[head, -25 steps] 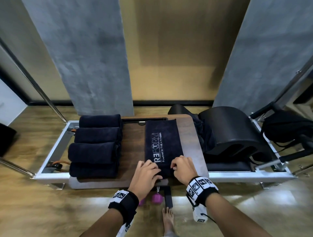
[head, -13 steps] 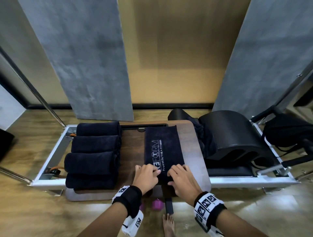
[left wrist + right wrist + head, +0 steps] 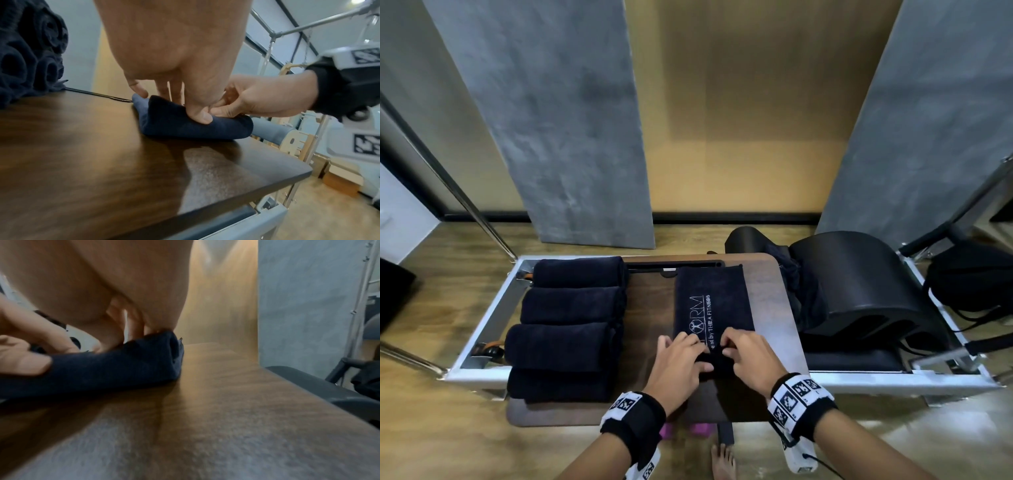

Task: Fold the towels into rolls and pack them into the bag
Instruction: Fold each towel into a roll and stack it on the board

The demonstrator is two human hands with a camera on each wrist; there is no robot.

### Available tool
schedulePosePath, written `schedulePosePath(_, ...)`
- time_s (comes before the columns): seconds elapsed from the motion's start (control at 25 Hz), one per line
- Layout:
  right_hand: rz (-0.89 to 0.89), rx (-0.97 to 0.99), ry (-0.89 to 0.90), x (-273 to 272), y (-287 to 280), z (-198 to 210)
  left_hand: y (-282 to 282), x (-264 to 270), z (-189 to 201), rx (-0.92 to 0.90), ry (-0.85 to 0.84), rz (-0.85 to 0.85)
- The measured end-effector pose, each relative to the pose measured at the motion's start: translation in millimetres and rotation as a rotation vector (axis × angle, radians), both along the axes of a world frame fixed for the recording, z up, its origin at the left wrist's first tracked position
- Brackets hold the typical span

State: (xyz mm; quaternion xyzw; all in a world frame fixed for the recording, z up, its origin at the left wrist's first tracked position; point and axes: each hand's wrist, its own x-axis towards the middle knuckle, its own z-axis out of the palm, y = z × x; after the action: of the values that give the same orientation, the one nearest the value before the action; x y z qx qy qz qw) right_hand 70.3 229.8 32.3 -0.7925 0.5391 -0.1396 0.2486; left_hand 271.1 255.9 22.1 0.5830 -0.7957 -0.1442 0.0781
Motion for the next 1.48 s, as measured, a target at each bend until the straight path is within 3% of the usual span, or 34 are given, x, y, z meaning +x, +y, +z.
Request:
schedulePosePath(0.08,0.068,-0.156,0.052,-4.4,3.3,-4.0,-9.0,-1.4,0.7,0.016,-0.011,0.037)
schedulePosePath(0.2,0.16,-0.208,0.195,-9.4,7.7,-8.7,-24.9,-4.5,2.8,0.065,-0.084,0.05)
schedulePosePath(0.36,0.174,-0.289,0.238,-5.6,-2.7,-14.6,-34.1,-6.1,3.8,0.021,-0.097,0.039)
schedulePosePath(0.52,0.102,-0.244,0.225,0.9,-26.0,-9.9,-28.9,3.4,1.0,-0.118,0.013,0.043)
schedulePosePath(0.72,0.083,-0.14,0.197,5.8,-44.2,-9.2,-33.1,10.8,8.4,-0.034,-0.034,0.003)
schedulePosePath(0.84,0.065,-0.201,0.119,2.5,-46.5,-12.6,-43.3,10.4,12.9,-0.037,0.013,0.042)
schedulePosePath(0.92,0.077,-0.256,0.101,-4.2,-46.1,-13.4,-51.6,7.5,14.8,-0.02,0.022,0.081)
schedulePosePath(1.16,0.228,-0.171,0.232,-13.0,-66.3,-12.9,-79.3,-0.8,14.4,0.046,-0.062,0.143)
schedulePosePath(1.36,0.163,-0.08,0.056,-15.3,-89.8,-1.8,-80.9,1.1,16.7,0.056,0.045,0.111)
schedulePosePath(1.48,0.144,0.012,-0.049,-18.6,-102.2,-2.3,-83.6,4.2,17.0,0.116,0.01,0.085)
